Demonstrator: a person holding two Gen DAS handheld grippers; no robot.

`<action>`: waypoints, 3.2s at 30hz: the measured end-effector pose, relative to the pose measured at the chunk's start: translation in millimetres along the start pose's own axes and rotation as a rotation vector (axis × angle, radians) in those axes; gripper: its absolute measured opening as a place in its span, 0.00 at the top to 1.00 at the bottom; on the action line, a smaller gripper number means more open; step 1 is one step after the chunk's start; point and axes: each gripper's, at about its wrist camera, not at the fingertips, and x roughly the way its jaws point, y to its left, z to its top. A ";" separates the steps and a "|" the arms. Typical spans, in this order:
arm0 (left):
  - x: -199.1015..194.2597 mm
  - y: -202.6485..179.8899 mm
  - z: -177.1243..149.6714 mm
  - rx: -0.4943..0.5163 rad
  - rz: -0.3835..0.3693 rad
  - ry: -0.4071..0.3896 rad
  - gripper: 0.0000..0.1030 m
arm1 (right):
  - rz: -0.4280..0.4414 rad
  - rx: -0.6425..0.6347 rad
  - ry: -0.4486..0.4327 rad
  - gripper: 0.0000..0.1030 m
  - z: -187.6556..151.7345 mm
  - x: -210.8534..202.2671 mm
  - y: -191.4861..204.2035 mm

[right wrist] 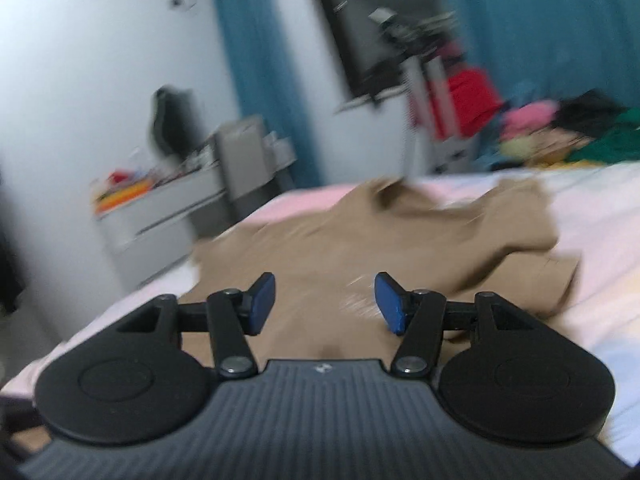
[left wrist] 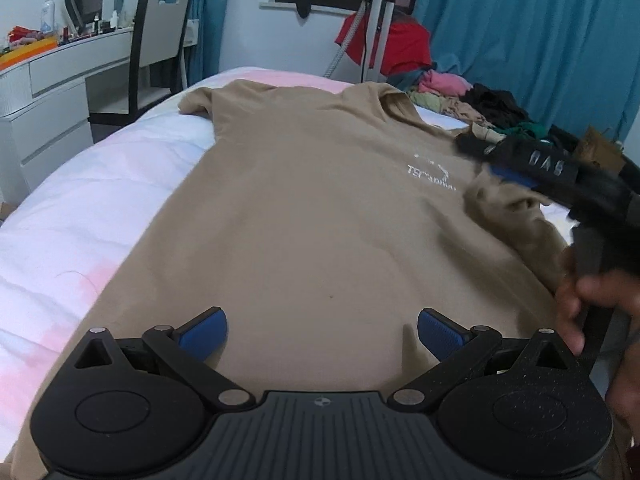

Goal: Fold clothes

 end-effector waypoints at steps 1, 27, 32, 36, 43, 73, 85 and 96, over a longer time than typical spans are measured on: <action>0.3 1.8 0.3 -0.008 -0.003 0.004 0.00 | 0.010 0.046 0.006 0.43 0.6 -4.2 -4.2; 17.2 -5.6 3.2 0.032 -0.037 -0.010 0.00 | -0.260 0.534 -0.049 0.95 35.7 -22.2 -130.8; 14.7 -9.1 5.5 0.030 -0.073 -0.012 0.00 | -0.445 0.420 -0.156 0.97 98.1 -51.3 -151.6; 17.5 -10.9 6.3 0.031 -0.086 -0.014 0.00 | -0.646 0.340 -0.239 0.97 143.9 -72.3 -184.5; 27.9 -7.5 9.0 0.026 -0.081 -0.008 0.00 | -0.888 0.398 -0.242 0.92 134.8 -119.0 -237.0; 15.8 4.4 8.3 0.034 -0.100 -0.004 0.00 | -0.656 0.777 -0.239 0.89 -24.5 -150.7 -201.4; 15.9 6.5 5.5 0.047 -0.045 -0.024 0.00 | -0.504 0.872 -0.367 0.29 -43.2 -136.8 -222.4; 41.9 -10.2 1.5 0.149 -0.026 -0.021 0.00 | -0.549 0.713 -0.437 0.29 -19.0 -112.0 -236.1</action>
